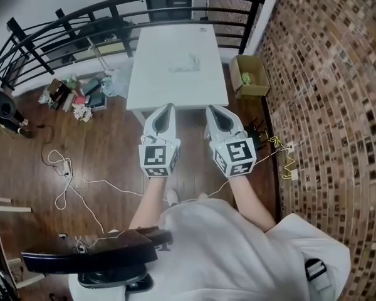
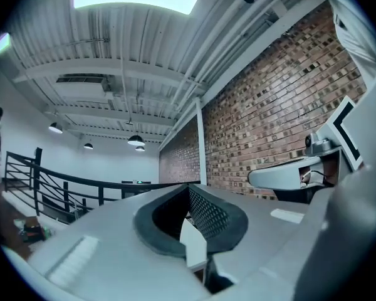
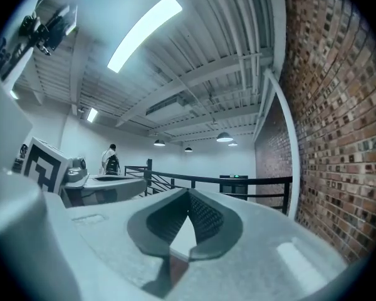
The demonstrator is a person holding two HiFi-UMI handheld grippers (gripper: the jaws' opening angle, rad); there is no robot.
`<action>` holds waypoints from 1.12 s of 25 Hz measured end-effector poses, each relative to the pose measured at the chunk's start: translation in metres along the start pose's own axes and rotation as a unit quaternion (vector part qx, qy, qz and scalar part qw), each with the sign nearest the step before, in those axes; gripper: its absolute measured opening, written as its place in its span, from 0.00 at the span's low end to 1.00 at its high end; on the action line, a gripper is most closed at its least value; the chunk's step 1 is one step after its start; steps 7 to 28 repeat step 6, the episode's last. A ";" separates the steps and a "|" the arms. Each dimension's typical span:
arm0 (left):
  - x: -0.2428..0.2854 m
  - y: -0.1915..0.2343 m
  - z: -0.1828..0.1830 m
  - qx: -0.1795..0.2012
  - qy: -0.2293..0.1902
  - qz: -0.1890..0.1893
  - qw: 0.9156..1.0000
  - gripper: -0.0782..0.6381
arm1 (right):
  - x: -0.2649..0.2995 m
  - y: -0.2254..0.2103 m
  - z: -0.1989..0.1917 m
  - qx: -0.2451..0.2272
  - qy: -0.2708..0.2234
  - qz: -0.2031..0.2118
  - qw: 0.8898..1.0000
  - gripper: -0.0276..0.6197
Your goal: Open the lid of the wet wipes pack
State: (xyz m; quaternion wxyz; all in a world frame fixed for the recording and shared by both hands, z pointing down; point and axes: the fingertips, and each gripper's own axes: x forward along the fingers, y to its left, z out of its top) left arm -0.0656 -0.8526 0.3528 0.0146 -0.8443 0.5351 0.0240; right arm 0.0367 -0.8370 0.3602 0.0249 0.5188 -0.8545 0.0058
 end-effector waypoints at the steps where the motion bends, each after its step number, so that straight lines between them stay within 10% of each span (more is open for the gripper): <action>1: -0.002 0.004 -0.002 0.000 -0.002 0.002 1.000 0.13 | 0.002 0.007 0.000 -0.002 0.001 0.004 1.000 0.03; 28: -0.005 0.017 -0.017 0.028 -0.009 -0.012 1.000 0.13 | 0.016 0.033 -0.008 0.002 0.009 0.015 1.000 0.03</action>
